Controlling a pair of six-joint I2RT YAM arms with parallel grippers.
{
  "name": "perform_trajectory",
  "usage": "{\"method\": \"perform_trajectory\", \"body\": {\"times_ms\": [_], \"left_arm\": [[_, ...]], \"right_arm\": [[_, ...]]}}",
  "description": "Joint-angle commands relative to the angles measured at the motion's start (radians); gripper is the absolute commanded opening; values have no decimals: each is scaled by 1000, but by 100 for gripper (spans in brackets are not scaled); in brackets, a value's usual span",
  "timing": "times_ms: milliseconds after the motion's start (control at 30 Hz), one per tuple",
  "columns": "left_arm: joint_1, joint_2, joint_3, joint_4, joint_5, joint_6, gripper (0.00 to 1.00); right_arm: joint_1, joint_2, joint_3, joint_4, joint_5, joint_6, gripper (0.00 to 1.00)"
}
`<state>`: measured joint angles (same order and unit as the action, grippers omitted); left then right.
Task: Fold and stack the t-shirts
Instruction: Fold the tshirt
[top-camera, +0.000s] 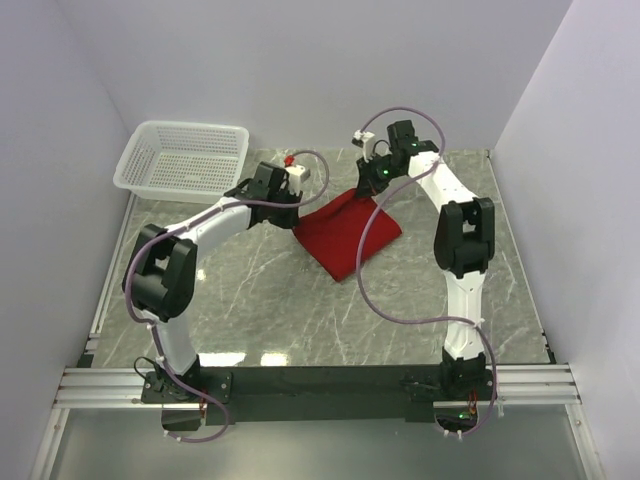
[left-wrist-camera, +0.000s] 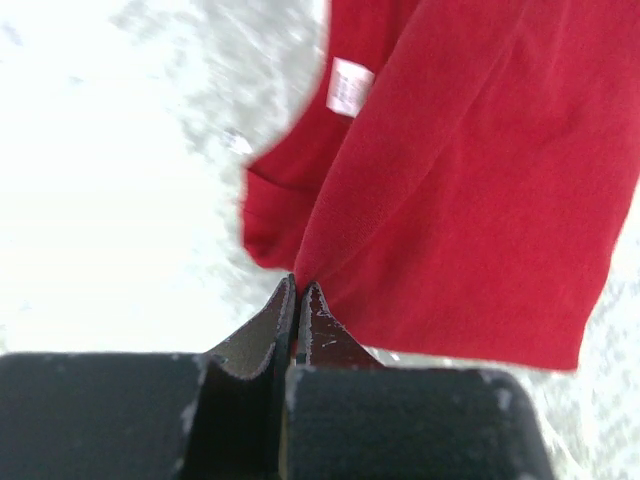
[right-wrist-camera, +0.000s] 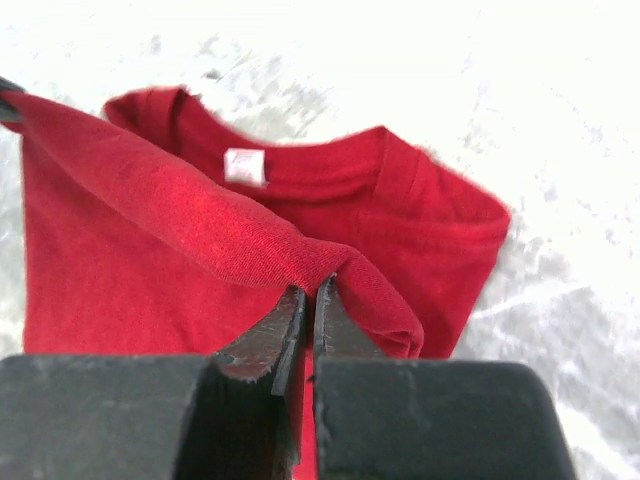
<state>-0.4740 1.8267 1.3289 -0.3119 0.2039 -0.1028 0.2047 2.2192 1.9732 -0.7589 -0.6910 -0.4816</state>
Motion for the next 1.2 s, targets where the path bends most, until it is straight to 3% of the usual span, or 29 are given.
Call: {"method": "perform_trajectory", "body": {"times_ms": [0, 367, 867, 1067, 1133, 1167], "left_arm": [[18, 40, 62, 34, -35, -31, 1], [31, 167, 141, 16, -75, -35, 1], [43, 141, 105, 142, -135, -64, 1], [43, 192, 151, 119, -169, -69, 1], [44, 206, 176, 100, -199, -80, 4], [43, 209, 181, 100, -201, -86, 8]], "right_arm": [[33, 49, 87, 87, 57, 96, 0], [56, 77, 102, 144, 168, 159, 0], [58, 30, 10, 228, 177, 204, 0], [58, 45, 32, 236, 206, 247, 0], [58, 50, 45, 240, 226, 274, 1], [58, 53, 49, 247, 252, 288, 6]]}}
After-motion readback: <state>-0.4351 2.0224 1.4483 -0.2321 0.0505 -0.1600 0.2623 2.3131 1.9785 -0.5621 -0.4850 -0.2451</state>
